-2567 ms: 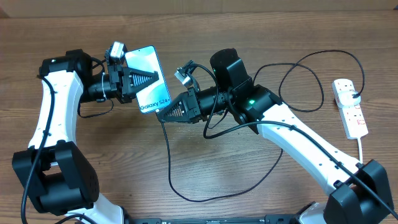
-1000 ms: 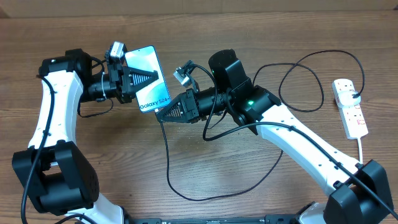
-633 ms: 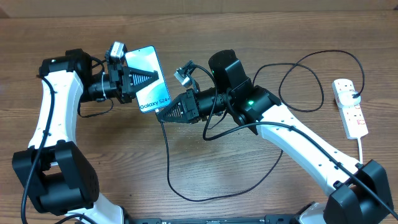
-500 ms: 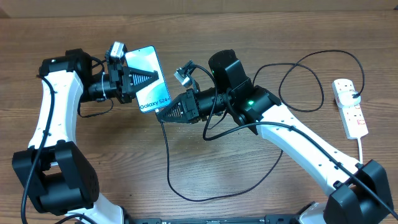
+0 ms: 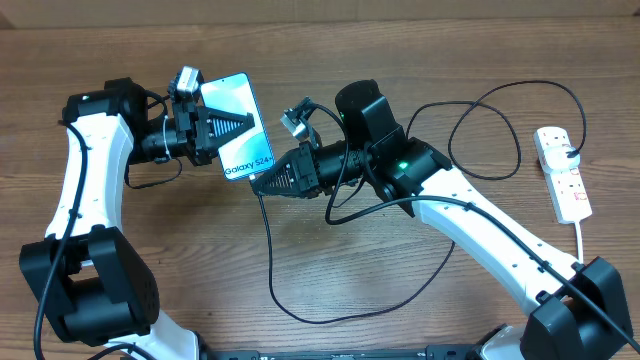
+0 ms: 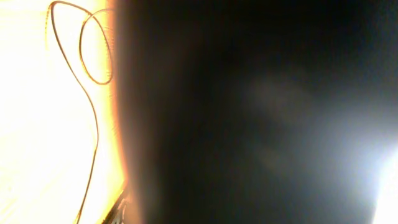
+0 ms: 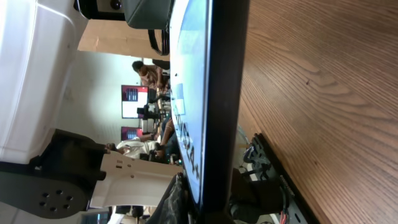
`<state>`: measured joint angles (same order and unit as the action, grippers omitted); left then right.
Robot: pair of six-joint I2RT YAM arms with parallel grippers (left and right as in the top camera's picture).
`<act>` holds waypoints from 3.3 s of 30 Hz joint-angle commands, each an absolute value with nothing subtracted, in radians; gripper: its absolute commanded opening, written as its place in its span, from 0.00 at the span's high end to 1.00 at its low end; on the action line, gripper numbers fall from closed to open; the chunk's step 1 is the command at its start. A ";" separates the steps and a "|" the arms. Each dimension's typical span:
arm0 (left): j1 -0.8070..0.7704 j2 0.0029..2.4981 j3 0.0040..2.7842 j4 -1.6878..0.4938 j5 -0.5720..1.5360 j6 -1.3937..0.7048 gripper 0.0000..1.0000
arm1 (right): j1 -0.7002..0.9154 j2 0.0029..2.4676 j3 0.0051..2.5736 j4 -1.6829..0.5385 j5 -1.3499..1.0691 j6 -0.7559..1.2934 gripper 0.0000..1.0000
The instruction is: Plug charger to phone and switch on socket
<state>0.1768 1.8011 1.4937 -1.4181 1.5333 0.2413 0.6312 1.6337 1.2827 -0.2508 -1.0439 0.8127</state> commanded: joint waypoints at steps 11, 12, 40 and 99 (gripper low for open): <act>0.170 1.785 1.499 -1.428 1.571 0.247 0.96 | 0.625 1.627 1.296 -0.202 -0.836 0.947 0.96; 0.170 1.785 1.499 -1.428 1.571 0.247 0.96 | 0.625 1.627 1.296 -0.202 -0.818 0.947 0.96; 0.170 1.785 1.499 -1.439 1.568 0.252 0.96 | 0.627 1.628 1.296 -0.179 -0.721 0.911 0.96; 0.104 1.786 1.499 -1.347 1.534 0.234 0.96 | 0.699 1.629 1.296 -0.198 -0.367 0.793 0.96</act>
<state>0.1318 1.8179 1.4982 -1.3727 1.5166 0.2413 0.7532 1.6146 1.2716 -0.1574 -0.4255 0.8936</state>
